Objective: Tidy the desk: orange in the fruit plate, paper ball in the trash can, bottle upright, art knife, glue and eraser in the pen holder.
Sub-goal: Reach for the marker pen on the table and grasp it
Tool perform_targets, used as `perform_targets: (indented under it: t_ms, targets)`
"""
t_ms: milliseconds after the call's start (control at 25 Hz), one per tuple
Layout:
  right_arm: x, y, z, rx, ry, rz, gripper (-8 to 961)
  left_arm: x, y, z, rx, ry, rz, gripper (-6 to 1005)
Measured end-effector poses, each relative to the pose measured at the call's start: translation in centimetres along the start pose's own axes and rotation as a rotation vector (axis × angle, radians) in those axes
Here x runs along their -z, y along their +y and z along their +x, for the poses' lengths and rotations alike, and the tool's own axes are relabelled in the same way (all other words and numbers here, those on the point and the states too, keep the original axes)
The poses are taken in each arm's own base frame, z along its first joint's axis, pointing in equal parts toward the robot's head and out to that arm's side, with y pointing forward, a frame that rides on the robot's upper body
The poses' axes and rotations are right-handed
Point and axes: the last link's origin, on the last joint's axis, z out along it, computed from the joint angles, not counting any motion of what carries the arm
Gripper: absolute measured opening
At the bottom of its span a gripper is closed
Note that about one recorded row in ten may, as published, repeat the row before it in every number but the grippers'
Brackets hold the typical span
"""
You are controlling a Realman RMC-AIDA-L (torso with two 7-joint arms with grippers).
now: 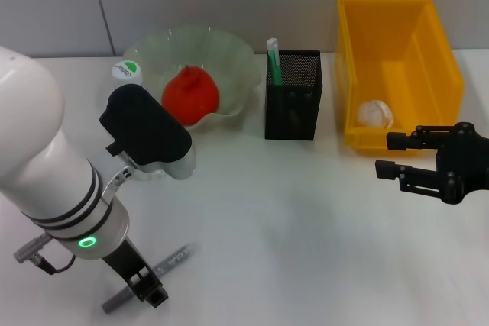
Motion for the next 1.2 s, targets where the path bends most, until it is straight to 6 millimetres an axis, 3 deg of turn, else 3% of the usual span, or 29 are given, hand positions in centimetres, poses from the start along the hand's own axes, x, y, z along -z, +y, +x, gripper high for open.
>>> perform_targets:
  t_ms: [640, 960, 1120, 1200]
  targets:
    - [-0.34, -0.27, 0.12, -0.003, 0.013, 0.007, 509, -0.67, -0.29, 0.05, -0.001, -0.017, -0.002, 565]
    - [-0.35, -0.3, 0.09, -0.01, 0.012, 0.008, 508, -0.82, -0.11, 0.08, -0.008, -0.023, -0.007, 351]
    - [-0.48, -0.27, 0.14, -0.015, 0.011, 0.004, 508, -0.88, -0.02, 0.09, -0.014, -0.026, -0.005, 193]
    - [-0.55, -0.25, 0.2, -0.02, 0.01, 0.002, 508, -0.94, 0.03, 0.0, -0.012, -0.027, -0.007, 180]
